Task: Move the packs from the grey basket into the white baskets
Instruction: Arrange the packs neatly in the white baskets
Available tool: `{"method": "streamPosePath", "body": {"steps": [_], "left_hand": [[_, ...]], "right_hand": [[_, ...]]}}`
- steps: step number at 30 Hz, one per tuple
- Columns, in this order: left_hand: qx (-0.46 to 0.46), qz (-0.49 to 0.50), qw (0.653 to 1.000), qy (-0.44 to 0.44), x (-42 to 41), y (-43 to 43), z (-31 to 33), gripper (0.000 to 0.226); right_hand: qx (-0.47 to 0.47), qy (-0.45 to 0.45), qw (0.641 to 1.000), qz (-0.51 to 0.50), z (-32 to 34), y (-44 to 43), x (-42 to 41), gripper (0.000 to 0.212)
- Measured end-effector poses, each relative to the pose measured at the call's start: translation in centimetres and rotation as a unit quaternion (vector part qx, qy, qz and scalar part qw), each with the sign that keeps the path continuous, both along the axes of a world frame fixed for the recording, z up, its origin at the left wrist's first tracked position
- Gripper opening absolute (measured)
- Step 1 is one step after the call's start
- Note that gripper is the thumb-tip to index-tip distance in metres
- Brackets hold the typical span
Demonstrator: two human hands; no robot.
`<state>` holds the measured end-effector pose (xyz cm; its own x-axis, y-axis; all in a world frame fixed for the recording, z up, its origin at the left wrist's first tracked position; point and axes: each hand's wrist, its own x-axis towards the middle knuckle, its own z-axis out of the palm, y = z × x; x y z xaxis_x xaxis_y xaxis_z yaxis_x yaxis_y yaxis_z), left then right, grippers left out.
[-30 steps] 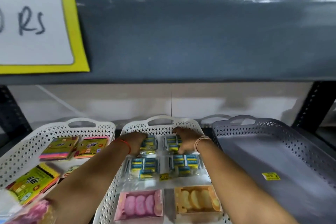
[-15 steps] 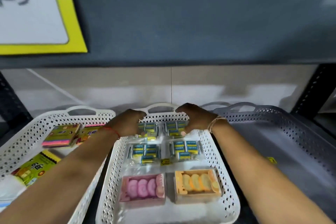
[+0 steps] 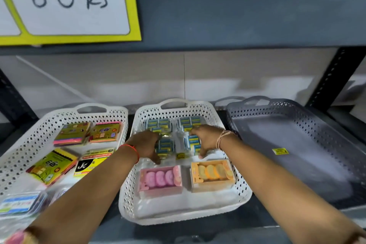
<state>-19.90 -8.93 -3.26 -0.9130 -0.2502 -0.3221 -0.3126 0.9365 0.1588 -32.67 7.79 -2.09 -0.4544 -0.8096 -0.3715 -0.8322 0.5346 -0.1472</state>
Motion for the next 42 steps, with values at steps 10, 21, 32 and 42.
{"method": "streamPosePath", "body": {"steps": [10, 21, 32, 42], "left_hand": [[0.061, -0.058, 0.996, 0.022, 7.3, 4.6, 2.3, 0.084], [-0.013, -0.056, 0.998, 0.028, 6.9, 5.1, 0.4, 0.066], [0.095, 0.117, 0.968, 0.203, 18.6, -3.5, 6.5, 0.071], [0.045, 0.107, 0.993, -0.003, 26.1, -13.9, 2.1, 0.071]], "right_hand": [[0.033, -0.052, 0.998, 0.009, 4.3, 7.3, 6.3, 0.106], [0.029, 0.059, 0.998, 0.022, 1.3, 7.3, 7.5, 0.063], [-0.17, -0.007, 0.979, 0.116, 8.4, 1.4, 13.6, 0.085], [-0.019, 0.02, 0.988, 0.154, 2.2, -12.8, 24.0, 0.063]]}}
